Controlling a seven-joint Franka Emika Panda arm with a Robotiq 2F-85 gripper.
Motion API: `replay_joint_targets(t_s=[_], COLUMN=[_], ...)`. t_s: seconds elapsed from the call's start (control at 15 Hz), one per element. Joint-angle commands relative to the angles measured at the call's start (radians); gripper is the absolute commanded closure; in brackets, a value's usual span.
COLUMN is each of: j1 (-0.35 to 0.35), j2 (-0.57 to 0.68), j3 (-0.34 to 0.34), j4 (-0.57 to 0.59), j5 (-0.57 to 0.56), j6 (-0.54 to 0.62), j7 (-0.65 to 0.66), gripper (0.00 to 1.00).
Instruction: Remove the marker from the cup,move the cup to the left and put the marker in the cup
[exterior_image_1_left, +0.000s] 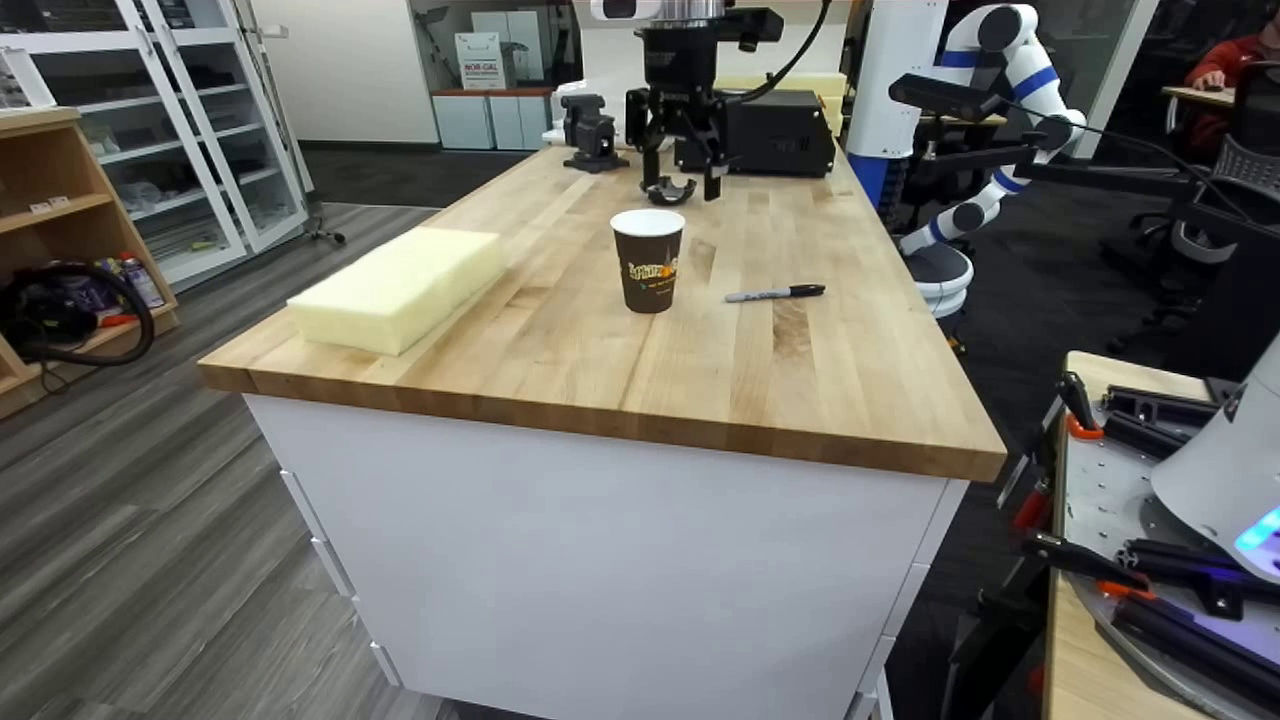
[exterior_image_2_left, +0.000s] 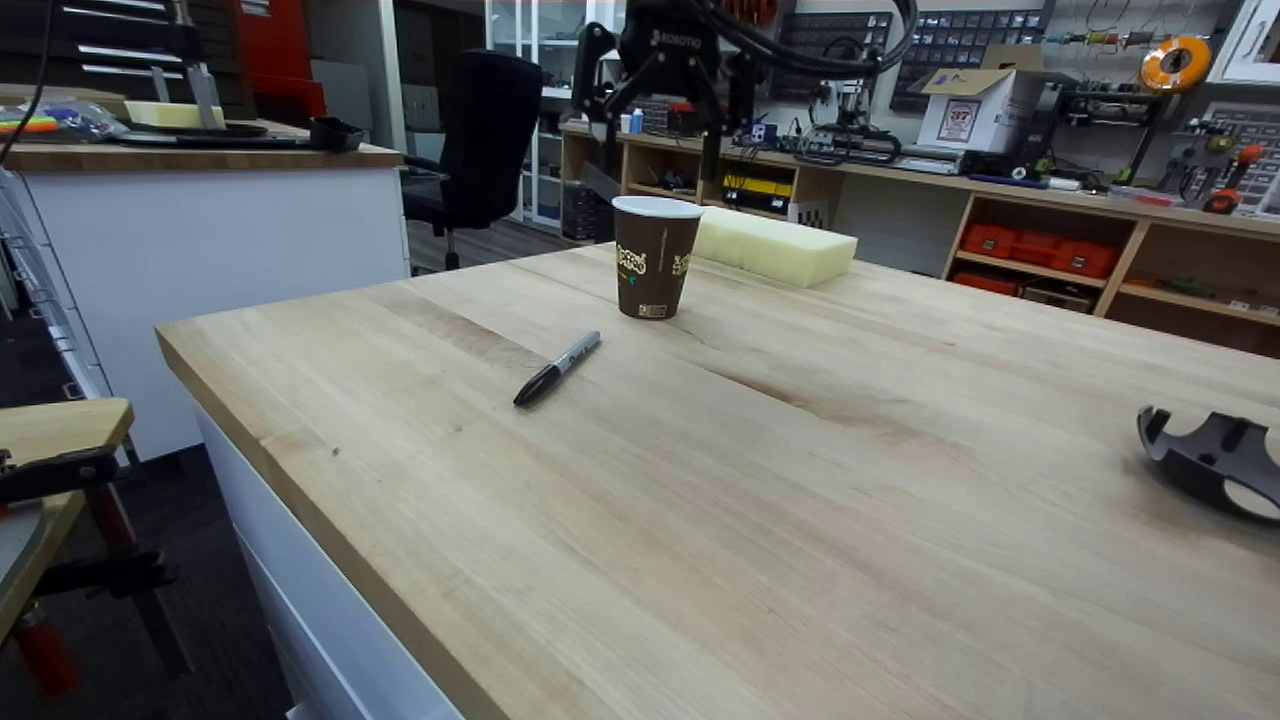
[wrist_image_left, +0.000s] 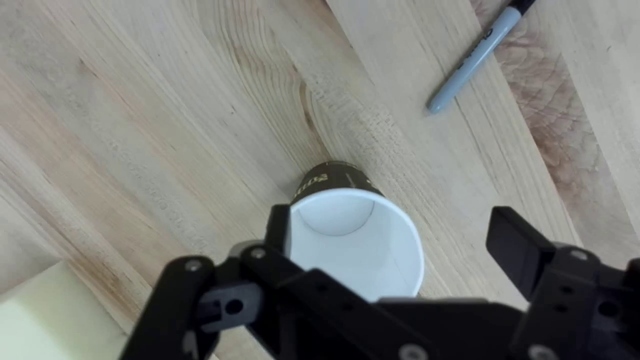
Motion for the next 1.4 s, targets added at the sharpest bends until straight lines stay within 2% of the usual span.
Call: replay_joint_targets(t_s=[0.0,0.07,0.13,0.47,0.8,1.33], j1=[0.007,0.005,0.0,0.0,0.007,-0.004], j2=[-0.027,-0.027,0.0,0.007,-0.011,-0.042], j3=[-0.019,-0.02,-0.011,-0.01,-0.038,-0.032], j4=[-0.009,-0.008,0.002,0.002,-0.035,-0.121], j5=[-0.016,-0.011,0.0,0.0,-0.018,0.03], j6=[-0.025,-0.024,-0.006,-0.005,0.023,0.034], j7=[0.126,0.14,0.082,0.084,0.341,0.555], gripper=[0.0,0.0,0.0,0.0,0.0,0.0])
